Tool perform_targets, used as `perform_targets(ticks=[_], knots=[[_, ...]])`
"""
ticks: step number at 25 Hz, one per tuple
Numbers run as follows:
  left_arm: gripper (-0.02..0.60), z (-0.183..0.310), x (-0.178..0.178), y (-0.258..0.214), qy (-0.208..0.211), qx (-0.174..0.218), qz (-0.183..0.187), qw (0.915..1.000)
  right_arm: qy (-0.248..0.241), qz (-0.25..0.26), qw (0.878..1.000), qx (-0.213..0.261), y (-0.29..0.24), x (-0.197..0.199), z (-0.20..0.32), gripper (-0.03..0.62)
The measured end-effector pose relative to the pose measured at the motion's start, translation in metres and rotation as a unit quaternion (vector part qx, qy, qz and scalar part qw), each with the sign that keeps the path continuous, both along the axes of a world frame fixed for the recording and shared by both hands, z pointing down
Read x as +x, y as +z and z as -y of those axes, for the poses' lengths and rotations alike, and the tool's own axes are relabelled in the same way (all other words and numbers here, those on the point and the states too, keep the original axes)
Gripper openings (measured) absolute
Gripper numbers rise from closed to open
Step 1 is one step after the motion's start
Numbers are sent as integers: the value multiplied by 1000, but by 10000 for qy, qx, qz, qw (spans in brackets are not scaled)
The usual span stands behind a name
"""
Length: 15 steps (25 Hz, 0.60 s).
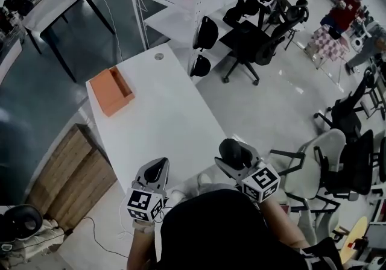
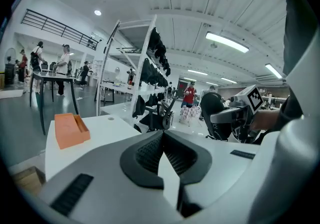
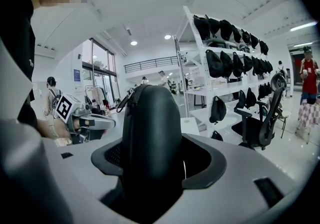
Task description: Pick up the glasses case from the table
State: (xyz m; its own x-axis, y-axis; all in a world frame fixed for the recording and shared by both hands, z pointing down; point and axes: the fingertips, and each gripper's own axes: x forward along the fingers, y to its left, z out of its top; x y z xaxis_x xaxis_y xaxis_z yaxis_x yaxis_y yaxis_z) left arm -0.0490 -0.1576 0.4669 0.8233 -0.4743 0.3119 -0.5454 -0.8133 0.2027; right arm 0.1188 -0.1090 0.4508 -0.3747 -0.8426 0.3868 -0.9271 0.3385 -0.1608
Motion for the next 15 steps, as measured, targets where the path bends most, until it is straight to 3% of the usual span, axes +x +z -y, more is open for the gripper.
perform_targets(ticks=[15], knots=[[17, -11, -11, 4, -243, -21, 106, 9996, -251, -116, 9996, -51, 8, -9, 0, 315]])
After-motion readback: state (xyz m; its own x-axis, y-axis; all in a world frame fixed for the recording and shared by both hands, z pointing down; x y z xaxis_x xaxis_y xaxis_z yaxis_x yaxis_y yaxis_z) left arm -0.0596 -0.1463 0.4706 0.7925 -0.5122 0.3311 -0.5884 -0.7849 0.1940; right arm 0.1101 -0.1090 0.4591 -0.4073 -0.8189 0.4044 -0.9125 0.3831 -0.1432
